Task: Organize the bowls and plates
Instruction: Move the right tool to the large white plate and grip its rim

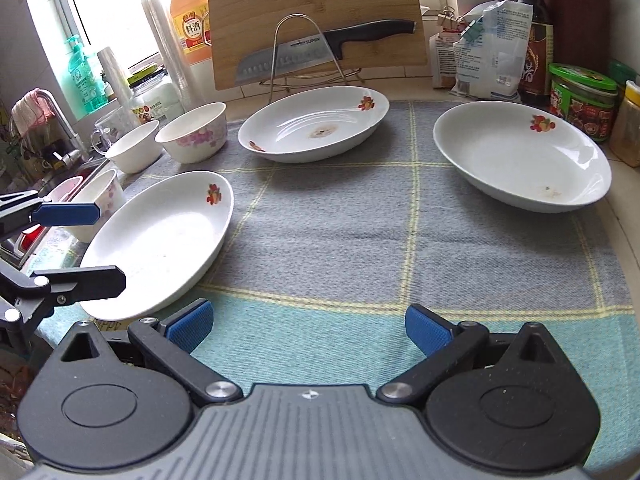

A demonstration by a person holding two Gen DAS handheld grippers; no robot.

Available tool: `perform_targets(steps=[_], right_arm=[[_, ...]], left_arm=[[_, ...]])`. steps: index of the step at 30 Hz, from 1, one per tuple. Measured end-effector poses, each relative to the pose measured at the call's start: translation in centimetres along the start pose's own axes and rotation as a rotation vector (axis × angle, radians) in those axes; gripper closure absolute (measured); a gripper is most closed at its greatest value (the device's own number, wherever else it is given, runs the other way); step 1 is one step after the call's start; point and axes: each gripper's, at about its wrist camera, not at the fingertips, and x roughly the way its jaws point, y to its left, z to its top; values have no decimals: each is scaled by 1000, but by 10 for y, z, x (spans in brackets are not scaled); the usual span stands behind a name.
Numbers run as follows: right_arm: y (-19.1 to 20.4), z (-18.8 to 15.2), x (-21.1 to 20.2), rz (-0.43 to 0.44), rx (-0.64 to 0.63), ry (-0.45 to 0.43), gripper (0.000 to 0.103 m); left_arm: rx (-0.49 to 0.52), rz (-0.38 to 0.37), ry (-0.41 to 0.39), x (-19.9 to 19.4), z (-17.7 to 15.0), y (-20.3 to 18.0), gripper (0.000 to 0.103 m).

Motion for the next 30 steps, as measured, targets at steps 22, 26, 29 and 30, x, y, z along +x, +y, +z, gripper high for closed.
perform_targets(steps=[22, 26, 29, 30], right_arm=[[89, 17, 46, 116, 31, 118, 0], [92, 14, 52, 102, 17, 153, 0], [90, 15, 56, 113, 21, 168, 0], [89, 16, 59, 114, 22, 176, 0]], left_arm=[[28, -89, 57, 1, -74, 74, 8], [20, -98, 61, 8, -77, 74, 8], [15, -100, 54, 11, -76, 73, 5], [14, -100, 53, 12, -76, 73, 4]])
